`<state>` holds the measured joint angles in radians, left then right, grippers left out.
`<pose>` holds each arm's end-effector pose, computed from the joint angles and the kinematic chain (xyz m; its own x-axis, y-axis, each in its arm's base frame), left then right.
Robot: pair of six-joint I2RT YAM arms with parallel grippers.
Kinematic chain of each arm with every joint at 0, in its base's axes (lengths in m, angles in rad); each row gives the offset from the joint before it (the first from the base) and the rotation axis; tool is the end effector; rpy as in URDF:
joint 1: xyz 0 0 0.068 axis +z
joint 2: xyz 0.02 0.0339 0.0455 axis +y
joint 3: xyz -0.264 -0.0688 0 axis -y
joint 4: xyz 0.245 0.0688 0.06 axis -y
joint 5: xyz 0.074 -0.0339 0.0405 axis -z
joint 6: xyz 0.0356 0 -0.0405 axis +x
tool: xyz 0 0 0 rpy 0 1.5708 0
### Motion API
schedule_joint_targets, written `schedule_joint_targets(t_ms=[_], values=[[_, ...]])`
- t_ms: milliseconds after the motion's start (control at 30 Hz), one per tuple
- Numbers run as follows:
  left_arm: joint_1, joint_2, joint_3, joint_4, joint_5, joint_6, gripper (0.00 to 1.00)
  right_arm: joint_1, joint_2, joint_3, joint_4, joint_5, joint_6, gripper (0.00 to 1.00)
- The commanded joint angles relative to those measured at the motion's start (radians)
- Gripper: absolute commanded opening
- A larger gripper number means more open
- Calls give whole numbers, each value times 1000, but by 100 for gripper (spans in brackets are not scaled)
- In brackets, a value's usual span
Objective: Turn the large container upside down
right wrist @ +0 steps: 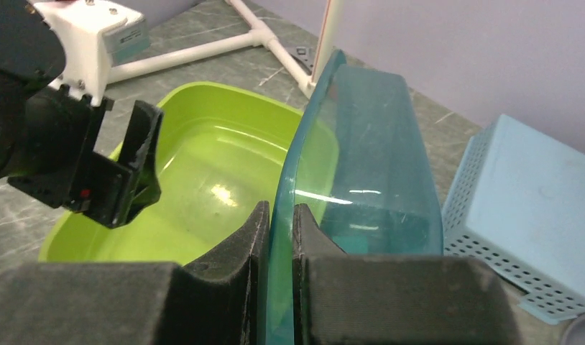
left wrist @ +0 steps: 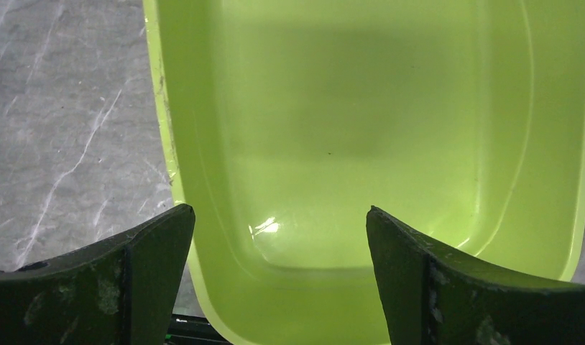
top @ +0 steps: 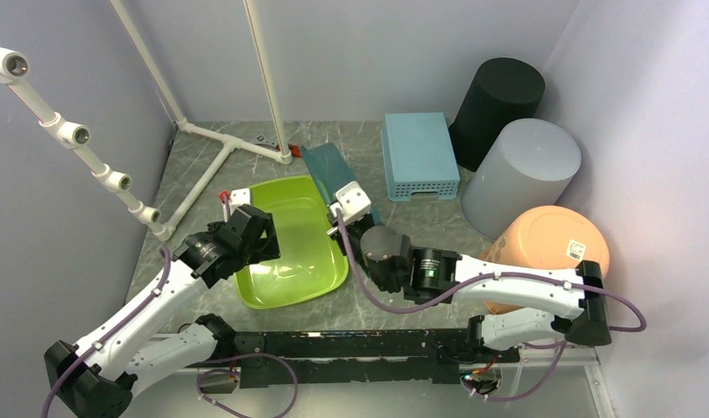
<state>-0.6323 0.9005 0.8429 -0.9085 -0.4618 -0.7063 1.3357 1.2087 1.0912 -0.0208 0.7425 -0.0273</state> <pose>0.1419 -0.0843 0.2791 -0.7156 -0.1960 -0.6704 -0.1836 0.9789 -0.0901 0.0877 0.2629 0.3774 -0.0168 -0.1565 -0.9875 -0.5612 0.8189 -0.1202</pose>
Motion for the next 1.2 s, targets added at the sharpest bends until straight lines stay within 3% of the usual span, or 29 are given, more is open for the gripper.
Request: schedule_joint_targets(t_ms=[0, 300, 733, 1033, 1167], values=[[26, -36, 17, -30, -24, -62, 94, 41, 41, 30, 98, 48, 91, 0], [39, -45, 14, -52, -48, -75, 94, 135, 114, 44, 165, 127, 173, 0], [42, -58, 7, -66, -70, -103, 94, 217, 260, 101, 256, 88, 247, 0], [42, -81, -6, -71, -57, -88, 94, 239, 313, 70, 268, 218, 177, 0], [42, -92, -21, -50, -38, -77, 94, 233, 251, -31, 262, 169, 131, 0]])
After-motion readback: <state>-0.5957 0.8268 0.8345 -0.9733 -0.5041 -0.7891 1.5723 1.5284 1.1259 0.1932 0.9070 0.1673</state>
